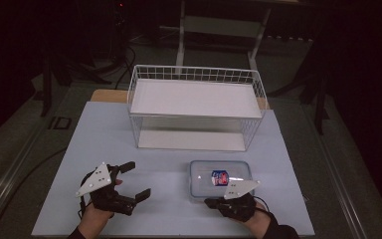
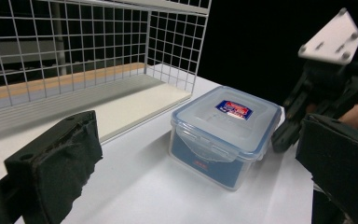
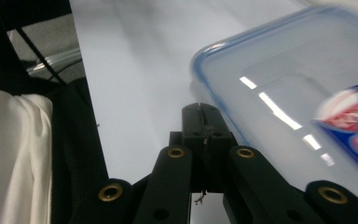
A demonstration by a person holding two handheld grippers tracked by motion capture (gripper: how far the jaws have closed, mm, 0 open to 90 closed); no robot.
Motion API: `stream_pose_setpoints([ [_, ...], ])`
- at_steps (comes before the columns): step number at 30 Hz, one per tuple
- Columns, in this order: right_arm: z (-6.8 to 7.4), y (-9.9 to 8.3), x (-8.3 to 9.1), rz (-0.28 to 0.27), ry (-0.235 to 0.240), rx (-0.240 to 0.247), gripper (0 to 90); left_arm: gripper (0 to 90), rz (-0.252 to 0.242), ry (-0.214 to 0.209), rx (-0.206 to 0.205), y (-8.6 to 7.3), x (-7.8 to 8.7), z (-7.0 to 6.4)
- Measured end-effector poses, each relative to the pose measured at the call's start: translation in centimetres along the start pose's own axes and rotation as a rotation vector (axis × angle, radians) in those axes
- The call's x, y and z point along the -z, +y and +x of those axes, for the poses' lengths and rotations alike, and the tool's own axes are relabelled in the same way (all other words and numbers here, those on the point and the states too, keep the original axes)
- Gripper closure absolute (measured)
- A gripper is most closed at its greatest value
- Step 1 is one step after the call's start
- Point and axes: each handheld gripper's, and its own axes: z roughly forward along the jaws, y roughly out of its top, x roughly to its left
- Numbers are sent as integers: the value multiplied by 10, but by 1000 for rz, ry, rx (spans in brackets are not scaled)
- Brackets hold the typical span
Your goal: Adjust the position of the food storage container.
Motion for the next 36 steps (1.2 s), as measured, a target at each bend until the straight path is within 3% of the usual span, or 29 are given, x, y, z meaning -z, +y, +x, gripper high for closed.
stream_pose_setpoints([
  [3,-8,0,18,-31,-53,-4,900,0,2,-1,-2,0,0,-1],
  [10,-40,-13,68,-79,-228,-67,900,0,3,-1,-1,0,-1,0],
  [11,-40,-13,68,-79,-228,-67,900,0,3,-1,-1,0,-1,0],
  [13,-55,-24,81,-87,-286,-112,900,0,6,-2,3,-1,-2,0],
  [17,-72,-43,90,-66,-354,-170,900,0,9,-3,-3,-1,-3,-1],
  [22,-80,-54,89,-56,-365,-224,900,0,13,-3,1,-1,-4,0],
  [28,-82,-59,79,-47,-347,-251,900,0,15,-5,1,-2,-4,-1],
  [36,-81,-52,71,-54,-326,-245,900,0,27,-10,3,-2,-6,-1],
])
